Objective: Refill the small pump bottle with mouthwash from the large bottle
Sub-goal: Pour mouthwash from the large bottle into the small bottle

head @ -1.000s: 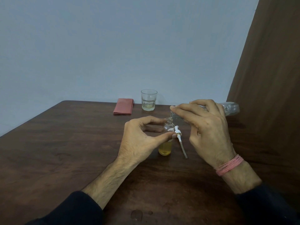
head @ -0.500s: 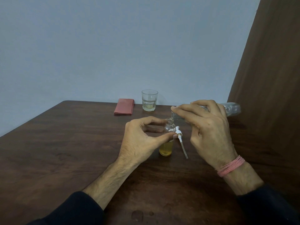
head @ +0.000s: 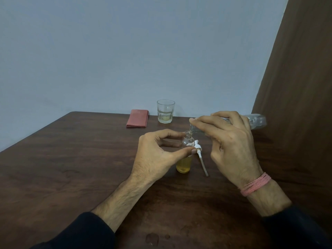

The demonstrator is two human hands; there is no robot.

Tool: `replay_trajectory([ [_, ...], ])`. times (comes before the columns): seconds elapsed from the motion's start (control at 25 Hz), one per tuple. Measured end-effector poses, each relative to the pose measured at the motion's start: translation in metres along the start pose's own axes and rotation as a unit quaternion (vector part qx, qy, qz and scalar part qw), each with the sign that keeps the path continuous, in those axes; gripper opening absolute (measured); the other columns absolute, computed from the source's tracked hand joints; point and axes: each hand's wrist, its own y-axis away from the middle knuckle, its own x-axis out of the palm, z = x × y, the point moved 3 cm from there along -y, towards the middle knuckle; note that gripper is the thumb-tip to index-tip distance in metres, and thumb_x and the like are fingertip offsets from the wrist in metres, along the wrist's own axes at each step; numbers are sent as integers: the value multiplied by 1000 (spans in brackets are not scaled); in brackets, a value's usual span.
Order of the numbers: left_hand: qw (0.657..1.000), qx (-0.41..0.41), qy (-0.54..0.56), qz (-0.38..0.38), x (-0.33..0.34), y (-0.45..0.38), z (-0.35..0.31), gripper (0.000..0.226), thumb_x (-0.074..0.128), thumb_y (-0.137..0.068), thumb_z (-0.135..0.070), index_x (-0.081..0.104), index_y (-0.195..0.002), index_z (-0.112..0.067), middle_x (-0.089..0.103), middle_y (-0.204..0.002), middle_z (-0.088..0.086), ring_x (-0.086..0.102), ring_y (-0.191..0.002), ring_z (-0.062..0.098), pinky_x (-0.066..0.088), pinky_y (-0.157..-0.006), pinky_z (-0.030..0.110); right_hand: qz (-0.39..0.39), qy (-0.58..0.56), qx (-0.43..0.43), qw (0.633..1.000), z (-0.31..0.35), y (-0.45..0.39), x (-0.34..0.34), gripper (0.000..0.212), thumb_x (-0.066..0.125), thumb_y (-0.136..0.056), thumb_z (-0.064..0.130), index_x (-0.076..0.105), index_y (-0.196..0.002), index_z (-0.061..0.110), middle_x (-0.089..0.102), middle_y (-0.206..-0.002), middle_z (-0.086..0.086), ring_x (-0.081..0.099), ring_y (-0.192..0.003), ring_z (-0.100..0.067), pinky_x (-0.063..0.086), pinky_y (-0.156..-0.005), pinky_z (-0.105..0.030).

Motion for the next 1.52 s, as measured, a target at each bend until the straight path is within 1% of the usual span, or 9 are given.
replay_trajectory([
  [0.28,1000,-5,-3,-1,0,0,1,46,109,-68,-42,90,-109,-32,89,-104,-19,85,-93,-3,73,-85,30,3,3,0,1000,0,0,0,72,77,-77,-10,73,-140,26,75,-132,11,62,-120,-30,42,-101,-48],
  [0.56,1000,-5,-2,-1,0,0,1,49,109,-67,-43,90,-111,-30,89,-103,-17,85,-93,-3,73,-87,30,2,0,3,1000,0,0,0,74,79,-77,-11,73,-140,27,75,-132,13,61,-120,-29,41,-101,-46],
  [0.72,1000,-4,-3,0,0,-1,1,49,109,-68,-44,90,-111,-30,89,-104,-17,85,-93,-3,73,-88,33,1,2,3,1000,0,0,1,74,79,-77,-12,73,-140,26,75,-132,13,61,-120,-28,42,-102,-46],
  [0.88,1000,-2,-3,3,0,0,0,48,108,-68,-43,90,-110,-31,89,-102,-17,85,-93,-4,73,-89,30,0,1,3,1000,0,0,0,74,78,-77,-12,73,-140,26,75,-132,13,61,-119,-29,40,-101,-45],
  [1.12,1000,-2,2,-1,1,-1,0,48,110,-67,-40,90,-109,-29,89,-102,-16,86,-91,-3,73,-86,30,3,4,1,1000,0,0,0,73,78,-77,-10,73,-140,26,75,-132,12,61,-120,-29,43,-101,-48],
  [1.32,1000,-2,3,2,0,0,1,49,111,-66,-36,91,-109,-27,90,-102,-14,86,-91,-3,72,-84,26,5,2,6,1000,0,0,0,75,78,-77,-13,73,-141,27,75,-133,13,61,-121,-29,41,-103,-47],
  [1.52,1000,-1,1,4,0,0,1,52,111,-64,-37,90,-110,-28,90,-103,-14,86,-92,-2,73,-84,29,8,5,4,1000,0,0,-1,76,77,-76,-13,72,-141,27,74,-133,13,61,-121,-29,40,-103,-46],
])
